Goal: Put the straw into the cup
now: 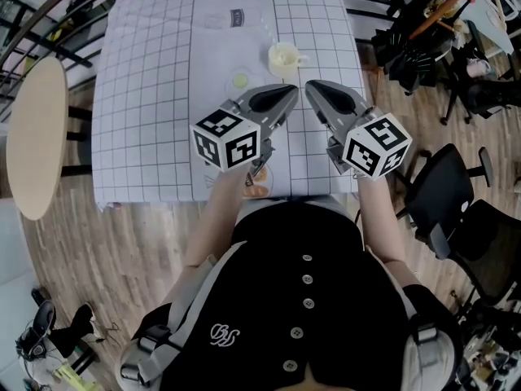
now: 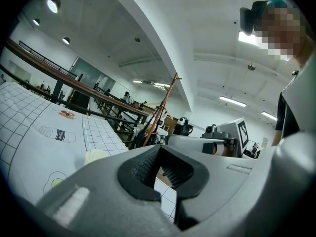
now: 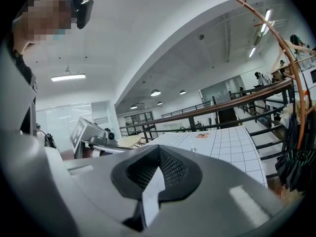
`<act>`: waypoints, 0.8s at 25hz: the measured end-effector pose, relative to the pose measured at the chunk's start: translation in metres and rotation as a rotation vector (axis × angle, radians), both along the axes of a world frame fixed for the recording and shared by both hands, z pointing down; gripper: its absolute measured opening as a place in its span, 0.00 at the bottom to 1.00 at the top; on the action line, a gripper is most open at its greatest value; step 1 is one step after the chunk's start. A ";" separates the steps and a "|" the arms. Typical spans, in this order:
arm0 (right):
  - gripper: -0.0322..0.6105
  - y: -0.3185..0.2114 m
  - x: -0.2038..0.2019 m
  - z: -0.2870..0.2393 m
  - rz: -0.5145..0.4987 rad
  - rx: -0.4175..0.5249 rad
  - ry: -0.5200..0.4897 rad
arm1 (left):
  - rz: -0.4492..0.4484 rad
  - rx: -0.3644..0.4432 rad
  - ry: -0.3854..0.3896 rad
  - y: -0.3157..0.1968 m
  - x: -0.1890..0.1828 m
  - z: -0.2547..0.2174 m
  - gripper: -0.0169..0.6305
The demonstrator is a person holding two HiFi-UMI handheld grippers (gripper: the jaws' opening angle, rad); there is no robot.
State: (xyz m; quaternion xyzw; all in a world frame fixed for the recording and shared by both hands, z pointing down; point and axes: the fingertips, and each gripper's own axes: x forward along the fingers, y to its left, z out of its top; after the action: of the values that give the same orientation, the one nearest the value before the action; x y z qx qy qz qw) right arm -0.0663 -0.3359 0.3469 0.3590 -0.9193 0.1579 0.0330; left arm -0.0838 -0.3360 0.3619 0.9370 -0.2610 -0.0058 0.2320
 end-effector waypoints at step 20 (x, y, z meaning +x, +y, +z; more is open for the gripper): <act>0.05 -0.001 -0.005 0.003 -0.035 -0.010 0.019 | 0.002 0.012 -0.042 0.001 -0.002 0.003 0.02</act>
State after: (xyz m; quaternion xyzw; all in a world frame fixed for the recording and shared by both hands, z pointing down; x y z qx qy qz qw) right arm -0.0718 -0.3373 0.3499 0.3440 -0.9243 0.1584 0.0464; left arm -0.0859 -0.3349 0.3647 0.9386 -0.2649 0.0127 0.2206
